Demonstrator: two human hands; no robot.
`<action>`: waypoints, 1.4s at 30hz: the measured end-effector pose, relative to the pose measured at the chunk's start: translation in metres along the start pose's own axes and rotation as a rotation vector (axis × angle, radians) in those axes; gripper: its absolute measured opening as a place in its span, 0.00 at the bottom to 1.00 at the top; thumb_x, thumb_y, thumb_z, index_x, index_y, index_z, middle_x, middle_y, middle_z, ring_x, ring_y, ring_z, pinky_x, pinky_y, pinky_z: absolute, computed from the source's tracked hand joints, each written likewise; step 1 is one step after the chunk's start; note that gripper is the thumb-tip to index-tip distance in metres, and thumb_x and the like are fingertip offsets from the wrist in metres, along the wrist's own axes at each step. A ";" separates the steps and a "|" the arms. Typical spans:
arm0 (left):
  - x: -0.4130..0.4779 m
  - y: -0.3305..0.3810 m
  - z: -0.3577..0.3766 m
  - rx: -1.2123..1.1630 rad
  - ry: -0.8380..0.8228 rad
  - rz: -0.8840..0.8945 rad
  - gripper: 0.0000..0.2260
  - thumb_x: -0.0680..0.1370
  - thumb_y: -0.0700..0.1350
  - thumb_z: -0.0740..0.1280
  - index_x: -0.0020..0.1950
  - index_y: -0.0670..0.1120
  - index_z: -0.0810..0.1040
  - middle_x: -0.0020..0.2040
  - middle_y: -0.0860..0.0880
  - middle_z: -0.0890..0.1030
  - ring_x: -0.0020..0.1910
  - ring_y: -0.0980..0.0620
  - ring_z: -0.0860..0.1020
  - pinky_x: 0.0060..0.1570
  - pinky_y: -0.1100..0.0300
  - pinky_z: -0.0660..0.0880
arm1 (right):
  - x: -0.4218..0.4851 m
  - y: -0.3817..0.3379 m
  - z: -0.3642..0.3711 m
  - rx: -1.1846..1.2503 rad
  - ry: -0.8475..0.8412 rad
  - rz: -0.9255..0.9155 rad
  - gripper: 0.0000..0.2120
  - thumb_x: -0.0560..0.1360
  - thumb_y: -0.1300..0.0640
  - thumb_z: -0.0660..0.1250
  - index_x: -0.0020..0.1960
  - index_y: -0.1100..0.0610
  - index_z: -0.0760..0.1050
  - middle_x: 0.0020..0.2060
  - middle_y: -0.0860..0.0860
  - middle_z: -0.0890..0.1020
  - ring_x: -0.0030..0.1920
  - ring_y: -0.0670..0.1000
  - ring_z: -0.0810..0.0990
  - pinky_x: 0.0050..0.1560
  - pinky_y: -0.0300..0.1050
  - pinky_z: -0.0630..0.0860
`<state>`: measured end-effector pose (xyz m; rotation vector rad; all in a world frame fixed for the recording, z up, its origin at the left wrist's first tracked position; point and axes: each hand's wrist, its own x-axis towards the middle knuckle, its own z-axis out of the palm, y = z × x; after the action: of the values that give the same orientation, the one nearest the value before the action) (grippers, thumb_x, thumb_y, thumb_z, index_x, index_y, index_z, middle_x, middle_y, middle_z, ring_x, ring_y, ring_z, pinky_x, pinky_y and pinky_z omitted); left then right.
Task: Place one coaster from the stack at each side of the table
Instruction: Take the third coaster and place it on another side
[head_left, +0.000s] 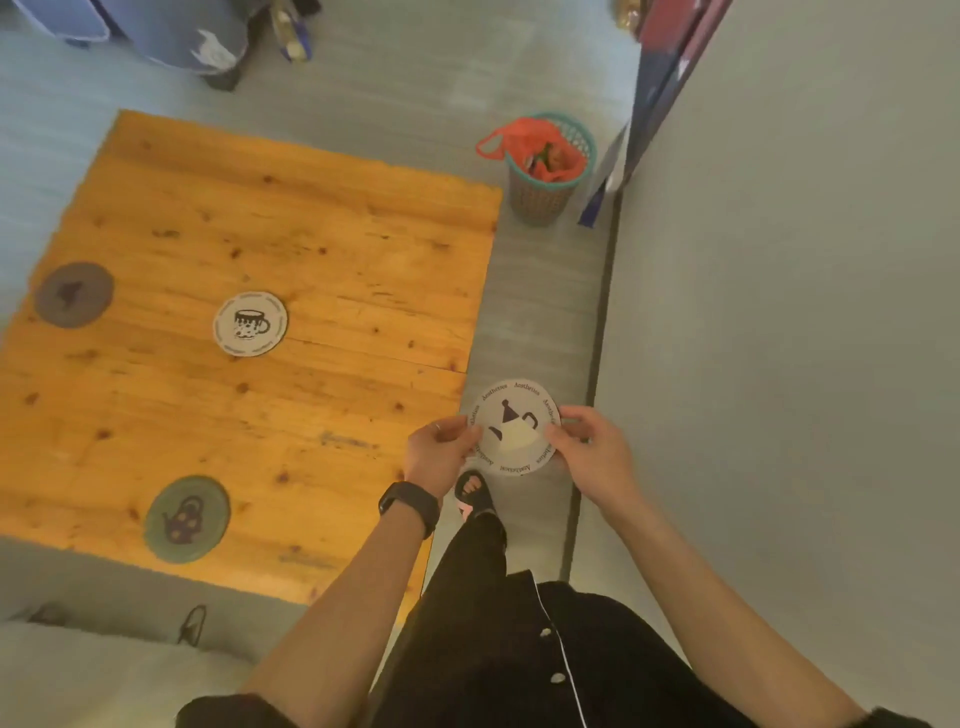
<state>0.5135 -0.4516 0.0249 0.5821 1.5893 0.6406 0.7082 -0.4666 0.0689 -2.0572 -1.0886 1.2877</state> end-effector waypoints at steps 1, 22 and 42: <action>0.006 0.006 -0.003 -0.028 0.030 -0.014 0.14 0.72 0.47 0.75 0.55 0.46 0.80 0.48 0.47 0.84 0.44 0.50 0.81 0.48 0.54 0.79 | 0.013 -0.011 0.002 -0.043 -0.036 -0.014 0.10 0.77 0.49 0.71 0.48 0.34 0.74 0.47 0.38 0.81 0.46 0.39 0.80 0.39 0.31 0.75; 0.086 0.039 -0.011 -0.612 0.691 -0.352 0.12 0.72 0.46 0.75 0.54 0.46 0.81 0.48 0.46 0.85 0.48 0.46 0.83 0.52 0.49 0.80 | 0.242 -0.142 0.119 -0.804 -0.816 -0.360 0.10 0.79 0.50 0.69 0.58 0.52 0.80 0.50 0.46 0.84 0.48 0.50 0.85 0.50 0.56 0.84; 0.136 0.016 0.013 -0.651 0.933 -0.483 0.08 0.73 0.47 0.73 0.51 0.50 0.81 0.43 0.51 0.82 0.39 0.55 0.78 0.32 0.64 0.70 | 0.296 -0.111 0.171 -1.002 -0.895 -0.488 0.05 0.78 0.51 0.70 0.51 0.47 0.74 0.41 0.38 0.78 0.39 0.36 0.76 0.34 0.33 0.68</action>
<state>0.5118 -0.3448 -0.0625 -0.6776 2.0944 1.0618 0.5853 -0.1629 -0.0788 -1.4547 -2.8818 1.5738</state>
